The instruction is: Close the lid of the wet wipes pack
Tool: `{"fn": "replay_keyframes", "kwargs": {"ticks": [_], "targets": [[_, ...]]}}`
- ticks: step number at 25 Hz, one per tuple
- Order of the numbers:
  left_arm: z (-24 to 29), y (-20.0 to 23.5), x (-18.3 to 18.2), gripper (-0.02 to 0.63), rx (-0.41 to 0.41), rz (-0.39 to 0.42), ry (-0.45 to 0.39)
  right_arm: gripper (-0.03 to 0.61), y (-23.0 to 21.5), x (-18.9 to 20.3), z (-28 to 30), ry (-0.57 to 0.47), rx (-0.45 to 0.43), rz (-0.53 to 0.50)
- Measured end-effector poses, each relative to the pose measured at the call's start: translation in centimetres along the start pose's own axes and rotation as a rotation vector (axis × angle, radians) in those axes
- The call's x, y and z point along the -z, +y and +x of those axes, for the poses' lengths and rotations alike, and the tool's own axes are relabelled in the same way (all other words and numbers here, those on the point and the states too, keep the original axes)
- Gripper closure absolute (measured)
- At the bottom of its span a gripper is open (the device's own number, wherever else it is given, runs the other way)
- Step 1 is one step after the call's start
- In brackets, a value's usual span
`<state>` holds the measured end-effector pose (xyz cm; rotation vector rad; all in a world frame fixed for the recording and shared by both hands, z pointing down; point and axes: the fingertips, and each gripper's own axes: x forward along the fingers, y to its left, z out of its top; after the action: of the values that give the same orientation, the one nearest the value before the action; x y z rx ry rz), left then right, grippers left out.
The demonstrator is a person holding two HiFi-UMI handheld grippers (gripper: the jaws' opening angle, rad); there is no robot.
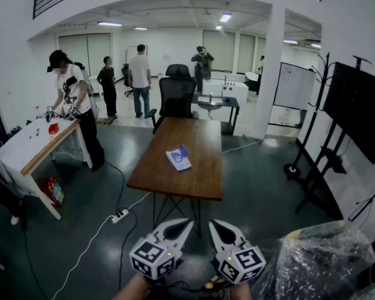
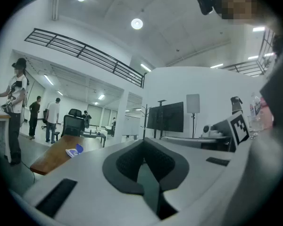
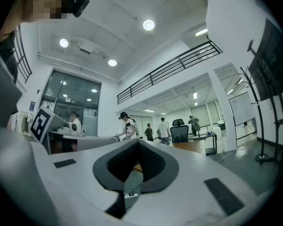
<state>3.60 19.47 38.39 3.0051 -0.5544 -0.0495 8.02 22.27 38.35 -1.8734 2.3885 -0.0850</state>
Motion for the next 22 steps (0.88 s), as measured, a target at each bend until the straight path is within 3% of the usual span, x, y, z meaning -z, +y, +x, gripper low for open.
{"fn": "replay_keyframes", "kwargs": {"ticks": [13, 22], "targets": [[-0.3, 1.2, 0.2, 0.606, -0.001, 0.006, 0.011, 0.568, 0.5, -0.1, 1.1, -0.003, -0.010, 0.001], [0.5, 4.4, 0.4, 0.606, 0.001, -0.024, 0.015, 0.568, 0.0, 0.8, 4.2, 0.023, 0.005, -0.001]]}}
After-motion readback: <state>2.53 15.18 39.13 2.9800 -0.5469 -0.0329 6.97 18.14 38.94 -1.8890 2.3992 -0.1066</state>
